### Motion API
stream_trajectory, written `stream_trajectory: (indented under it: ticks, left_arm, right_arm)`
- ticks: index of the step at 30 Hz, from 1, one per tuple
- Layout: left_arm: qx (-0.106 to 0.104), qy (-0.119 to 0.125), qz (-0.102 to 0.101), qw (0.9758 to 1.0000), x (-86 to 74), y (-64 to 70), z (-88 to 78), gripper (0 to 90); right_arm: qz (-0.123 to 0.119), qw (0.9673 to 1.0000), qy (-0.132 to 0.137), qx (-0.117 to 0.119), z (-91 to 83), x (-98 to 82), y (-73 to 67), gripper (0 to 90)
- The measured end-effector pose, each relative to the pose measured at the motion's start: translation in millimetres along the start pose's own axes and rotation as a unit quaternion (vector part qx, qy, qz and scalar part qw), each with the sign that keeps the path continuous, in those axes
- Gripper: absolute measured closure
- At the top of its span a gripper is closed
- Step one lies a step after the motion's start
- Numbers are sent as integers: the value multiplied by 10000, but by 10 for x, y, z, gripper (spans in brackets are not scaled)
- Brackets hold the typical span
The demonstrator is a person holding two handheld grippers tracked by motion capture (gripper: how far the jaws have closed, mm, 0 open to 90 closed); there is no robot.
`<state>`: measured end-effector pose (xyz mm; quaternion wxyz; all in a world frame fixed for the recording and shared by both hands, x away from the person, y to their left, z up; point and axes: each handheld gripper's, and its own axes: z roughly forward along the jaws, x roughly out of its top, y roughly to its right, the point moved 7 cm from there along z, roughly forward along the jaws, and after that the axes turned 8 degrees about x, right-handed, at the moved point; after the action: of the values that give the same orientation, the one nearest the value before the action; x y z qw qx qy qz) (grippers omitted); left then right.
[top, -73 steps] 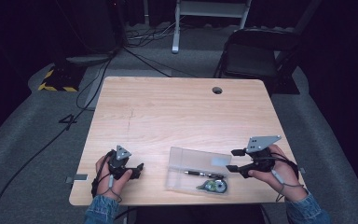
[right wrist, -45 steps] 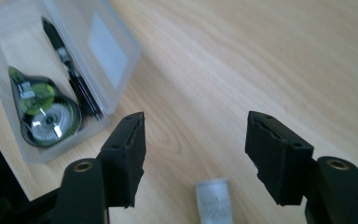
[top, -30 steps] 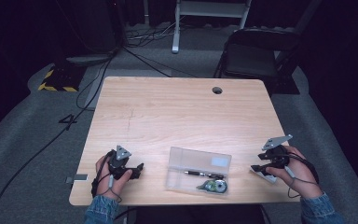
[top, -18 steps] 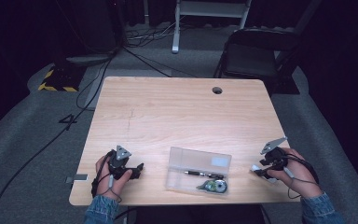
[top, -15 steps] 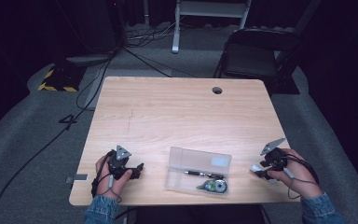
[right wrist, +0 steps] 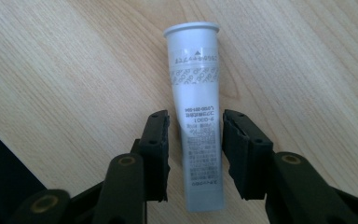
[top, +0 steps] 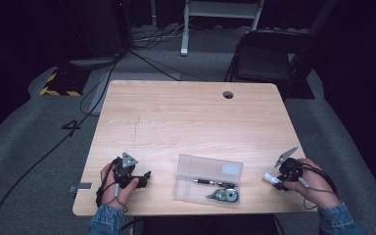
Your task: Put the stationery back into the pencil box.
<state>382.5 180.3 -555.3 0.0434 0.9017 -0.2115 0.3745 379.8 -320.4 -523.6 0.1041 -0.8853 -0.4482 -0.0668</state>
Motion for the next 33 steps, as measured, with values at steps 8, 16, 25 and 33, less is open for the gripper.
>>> stream_trajectory:
  ticks: [8, 16, 25, 33]
  left_arm:
    - [0, -3, -4, 10000, -1, 1, -1, 148]
    - [7, 2, 7, 10000, 0, -2, 0, 149]
    - [8, 4, 8, 10000, 1, -3, 0, 148]
    - [7, 4, 7, 10000, 1, -3, 0, 149]
  right_arm:
    - [-12, 9999, -142, -10, 21, -34, 19, 694]
    - [99, 9999, -79, 19, 28, -29, 23, 712]
    - [221, 9997, 115, -1, 5, 4, 28, 713]
    - [278, 9983, 508, -53, -115, 77, 2, 714]
